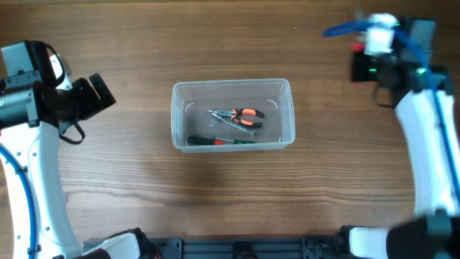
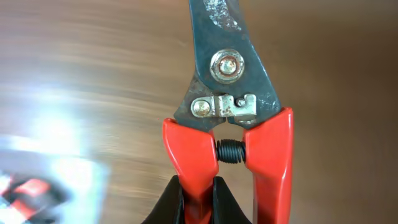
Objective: Pack container
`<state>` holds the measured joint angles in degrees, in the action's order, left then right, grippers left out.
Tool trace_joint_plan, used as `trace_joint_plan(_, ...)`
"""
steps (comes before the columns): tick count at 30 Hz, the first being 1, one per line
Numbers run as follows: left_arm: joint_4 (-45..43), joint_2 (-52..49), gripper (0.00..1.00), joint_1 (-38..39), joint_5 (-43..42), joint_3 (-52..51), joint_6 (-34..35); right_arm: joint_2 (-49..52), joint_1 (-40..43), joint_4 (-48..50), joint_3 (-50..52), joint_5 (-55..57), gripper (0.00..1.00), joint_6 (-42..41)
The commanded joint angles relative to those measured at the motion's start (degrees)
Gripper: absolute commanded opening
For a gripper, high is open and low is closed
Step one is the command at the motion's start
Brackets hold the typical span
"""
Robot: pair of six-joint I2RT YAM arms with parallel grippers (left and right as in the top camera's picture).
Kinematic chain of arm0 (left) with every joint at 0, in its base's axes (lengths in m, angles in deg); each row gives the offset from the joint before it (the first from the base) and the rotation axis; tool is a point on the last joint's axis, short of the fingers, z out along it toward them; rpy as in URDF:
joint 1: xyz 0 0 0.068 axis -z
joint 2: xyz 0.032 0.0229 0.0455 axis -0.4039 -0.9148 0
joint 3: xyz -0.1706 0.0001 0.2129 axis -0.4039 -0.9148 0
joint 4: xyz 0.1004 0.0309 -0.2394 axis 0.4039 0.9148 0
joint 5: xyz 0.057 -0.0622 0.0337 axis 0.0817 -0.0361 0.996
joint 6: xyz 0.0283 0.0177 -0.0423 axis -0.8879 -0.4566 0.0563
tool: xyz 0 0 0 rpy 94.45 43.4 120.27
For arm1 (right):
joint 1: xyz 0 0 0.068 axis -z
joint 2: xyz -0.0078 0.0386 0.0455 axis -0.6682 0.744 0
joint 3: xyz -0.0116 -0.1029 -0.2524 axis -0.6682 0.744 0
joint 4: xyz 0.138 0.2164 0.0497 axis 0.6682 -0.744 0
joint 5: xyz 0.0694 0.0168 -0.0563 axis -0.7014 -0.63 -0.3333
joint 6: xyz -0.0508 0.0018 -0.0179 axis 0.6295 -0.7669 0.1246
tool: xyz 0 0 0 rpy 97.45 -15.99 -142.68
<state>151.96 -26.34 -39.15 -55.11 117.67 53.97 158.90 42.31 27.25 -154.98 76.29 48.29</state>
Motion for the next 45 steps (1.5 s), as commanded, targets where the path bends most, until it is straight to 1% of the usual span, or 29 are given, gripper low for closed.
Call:
trace_joint_plan(1, 0.0, -0.2, 1.0, -0.2, 0.4, 0.3, -0.7, -1.4, -13.7, -2.9, -0.4, -1.7, 0.04, 15.8)
trace_joint_plan(2, -0.1, -0.2, 1.0, -0.2, 0.4, 0.3, -0.7, -0.5, -18.1, -4.3, -0.4, -1.7, 0.04, 19.3)
trace_joint_plan(4, -0.1, -0.2, 1.0, -0.2, 0.4, 0.3, -0.7, 2.6, -23.8, -5.3, -0.4, -1.7, 0.04, 23.0)
trace_joint_plan(7, -0.1, -0.2, 1.0, -0.2, 0.4, 0.3, -0.7, 8.3, -27.6, -5.4, -0.4, -5.0, 0.04, 26.1)
trace_joint_plan(14, 0.0, -0.2, 1.0, -0.2, 0.4, 0.3, -0.7, 22.6, -29.2, -5.1, -0.4, -12.5, 0.04, 26.3)
trace_joint_plan(18, -0.1, -0.2, 1.0, -0.2, 0.4, 0.3, -0.7, 27.9, -29.3, -5.5, -0.4, -13.5, 0.04, 26.3)
trace_joint_plan(21, -0.1, -0.2, 1.0, -0.2, 0.4, 0.3, -0.7, 29.0, -29.3, -5.9, -0.4, -13.5, 0.06, 25.7)
trace_joint_plan(22, -0.1, -0.2, 1.0, -0.2, 0.4, 0.3, -0.7, 28.8, -29.3, -5.9, -0.4, -13.5, 0.16, 24.5)
trace_joint_plan(23, -0.1, -0.2, 1.0, -0.2, 0.4, 0.3, -0.7, 28.4, -29.3, -6.1, -0.5, -13.3, 0.29, 23.7)
trace_joint_plan(24, -0.1, -0.2, 1.0, -0.2, 0.4, 0.3, -0.7, 27.7, -29.3, -6.9, -0.9, -12.9, 0.39, 22.3)
trace_joint_plan(25, 0.0, -0.2, 1.0, -0.2, 0.4, 0.3, -0.7, 26.5, -29.3, -8.5, -2.3, -12.2, 0.43, 20.2)
trace_joint_plan(26, -0.1, -0.2, 1.0, -0.2, 0.4, 0.3, -0.7, 24.9, -29.3, -9.8, -4.2, -10.6, 0.44, 18.3)
trace_joint_plan(28, -0.1, -0.2, 1.0, -0.2, 0.4, 0.3, -0.7, 20.7, -29.0, -10.5, -8.9, -3.5, 0.45, 12.4)
trace_joint_plan(29, -0.2, -0.2, 1.0, -0.2, 0.4, 0.3, -0.7, 17.9, -28.3, -9.8, -11.8, 1.2, 0.53, 9.3)
trace_joint_plan(30, -0.3, -0.2, 1.0, -0.2, 0.4, 0.3, -0.8, 15.3, -27.3, -8.8, -14.4, 4.5, 0.7, 6.6)
trace_joint_plan(31, -0.4, -0.2, 1.0, -0.2, 0.4, 0.3, -1.3, 12.1, -25.2, -6.6, -16.8, 7.5, 0.81, 4.6)
trace_joint_plan(33, -0.9, -0.2, 1.0, 0.1, 0.4, 0.3, -3.0, 8.4, -21.2, -2.7, -17.6, 9.4, 0.95, 1.6)
trace_joint_plan(34, -1.9, -0.2, 1.0, 0.8, 0.1, 0.3, -4.7, 6.6, -18.0, -0.3, -17.6, 9.5, 0.99, -0.2)
trace_joint_plan(36, -5.3, -0.2, 1.0, 3.3, 0.2, 0.3, -7.2, 5.3, -11.1, 3.6, -17.6, 9.2, 1.0, -2.4)
trace_joint_plan(37, -8.8, -0.2, 1.0, 5.0, 0.2, 0.3, -8.3, 5.2, -6.5, 6.2, -17.6, 8.2, 1.0, -2.4)
trace_joint_plan(39, -17.2, -0.6, 1.0, 8.1, 0.2, 0.3, -9.8, 5.4, -1.6, 9.3, -17.6, 7.6, 1.0, -1.4)
trace_joint_plan(41, -25.7, -1.4, 1.0, 10.4, 0.4, 0.3, -10.0, 5.4, 2.1, 12.0, -17.6, 7.6, 1.0, 1.3)
trace_joint_plan(42, -31.4, -2.3, 1.0, 11.7, 0.4, 0.3, -10.0, 5.3, 4.6, 13.3, -17.6, 7.6, 1.0, 2.6)
trace_joint_plan(43, -34.5, -2.9, 1.0, 12.3, 0.4, 0.3, -10.0, 4.9, 6.0, 13.2, -17.6, 7.6, 1.0, 2.3)
trace_joint_plan(45, -36.0, -3.3, 1.0, 12.6, 0.4, 0.3, -10.0, 3.6, 7.9, 11.0, -17.6, 7.6, 1.0, 1.5)
